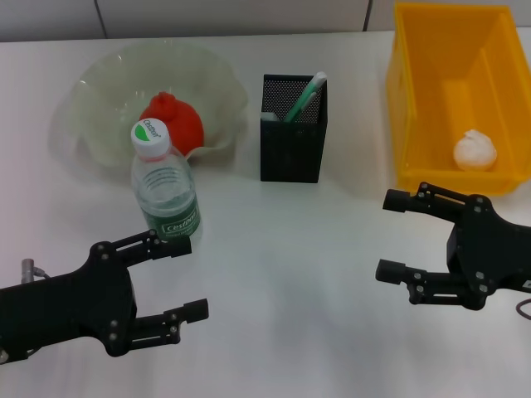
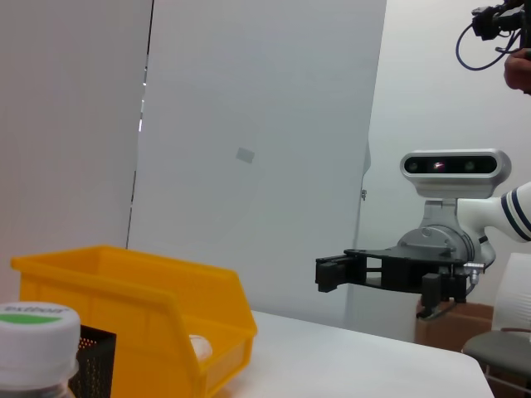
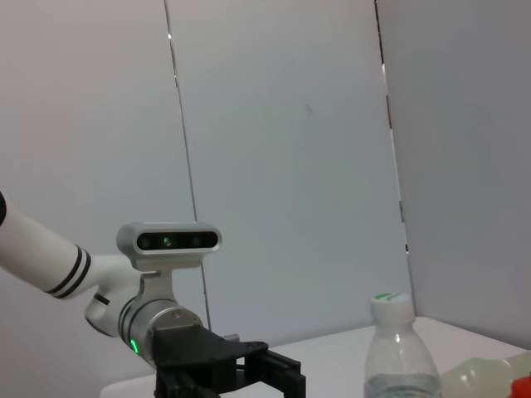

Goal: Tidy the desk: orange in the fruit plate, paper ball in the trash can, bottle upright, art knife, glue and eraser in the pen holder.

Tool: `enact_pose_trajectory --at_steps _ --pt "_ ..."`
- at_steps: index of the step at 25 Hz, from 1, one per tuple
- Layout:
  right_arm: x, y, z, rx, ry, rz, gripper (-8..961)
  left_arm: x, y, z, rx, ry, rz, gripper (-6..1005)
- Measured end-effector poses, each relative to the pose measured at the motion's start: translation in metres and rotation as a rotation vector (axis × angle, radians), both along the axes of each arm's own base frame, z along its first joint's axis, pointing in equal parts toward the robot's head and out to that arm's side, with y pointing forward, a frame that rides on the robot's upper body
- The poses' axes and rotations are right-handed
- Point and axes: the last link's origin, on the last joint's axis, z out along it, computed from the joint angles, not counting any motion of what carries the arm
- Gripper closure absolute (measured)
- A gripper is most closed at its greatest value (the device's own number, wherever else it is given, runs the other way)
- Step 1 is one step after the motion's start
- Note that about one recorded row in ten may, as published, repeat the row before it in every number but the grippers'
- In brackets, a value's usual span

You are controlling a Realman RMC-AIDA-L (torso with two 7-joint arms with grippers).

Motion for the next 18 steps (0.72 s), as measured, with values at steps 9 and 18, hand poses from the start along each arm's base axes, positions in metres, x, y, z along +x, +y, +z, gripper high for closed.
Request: enact_pose_trajectory --at_steps 9,18 --pt "-0.0008 0.0039 -0.0024 -0.005 -0.017 0.001 107 0.0009 0.0009 -0.0002 0.002 -0.003 -0.001 216" --pt "-0.0022 0.0074 -0.0029 -0.001 -0.024 0.004 107 0.0008 0.0008 0.0004 0.004 -0.006 0.002 216"
